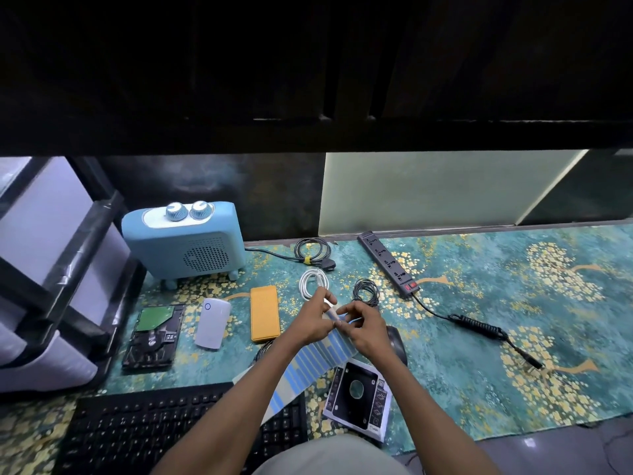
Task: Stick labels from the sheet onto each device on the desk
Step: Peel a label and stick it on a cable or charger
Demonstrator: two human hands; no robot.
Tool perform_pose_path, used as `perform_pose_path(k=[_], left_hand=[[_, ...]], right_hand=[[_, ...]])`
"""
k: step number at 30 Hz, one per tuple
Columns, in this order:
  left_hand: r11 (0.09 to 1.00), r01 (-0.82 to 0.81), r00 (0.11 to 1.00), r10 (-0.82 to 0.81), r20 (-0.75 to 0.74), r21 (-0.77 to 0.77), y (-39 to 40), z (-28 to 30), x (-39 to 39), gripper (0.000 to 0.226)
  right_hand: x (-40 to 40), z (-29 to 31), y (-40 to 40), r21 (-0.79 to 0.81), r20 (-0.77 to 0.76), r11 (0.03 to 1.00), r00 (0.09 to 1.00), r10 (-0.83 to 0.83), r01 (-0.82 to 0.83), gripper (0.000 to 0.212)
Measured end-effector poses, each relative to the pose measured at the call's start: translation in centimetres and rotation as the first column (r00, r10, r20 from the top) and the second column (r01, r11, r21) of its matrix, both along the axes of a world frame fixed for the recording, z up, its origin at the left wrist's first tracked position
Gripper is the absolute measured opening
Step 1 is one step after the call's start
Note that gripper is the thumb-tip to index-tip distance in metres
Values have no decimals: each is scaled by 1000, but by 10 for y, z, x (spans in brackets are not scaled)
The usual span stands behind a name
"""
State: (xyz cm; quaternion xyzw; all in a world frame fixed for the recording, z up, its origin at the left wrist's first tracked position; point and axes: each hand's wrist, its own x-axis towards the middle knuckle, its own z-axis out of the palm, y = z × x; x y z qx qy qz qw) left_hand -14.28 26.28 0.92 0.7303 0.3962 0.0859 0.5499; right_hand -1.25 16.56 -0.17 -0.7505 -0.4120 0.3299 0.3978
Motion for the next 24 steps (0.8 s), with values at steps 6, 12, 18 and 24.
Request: perform_pose_path(k=[6, 12, 18, 24], left_hand=[[999, -19, 1000, 20, -12, 31, -5, -2, -3, 27], [998, -18, 999, 21, -45, 53, -8, -3, -6, 24], [992, -41, 999, 41, 4, 119, -14, -9, -10, 48], [986, -83, 996, 77, 52, 143, -15, -9, -7, 40]], right_hand=[[0, -4, -4, 16, -40, 999, 998, -48, 48, 8], [0, -5, -13, 23, -172, 985, 971, -164, 171, 7], [0, -5, -15, 17, -119, 989, 983, -141, 144, 13], [-4, 6, -15, 8, -122, 997, 990, -70, 72, 19]])
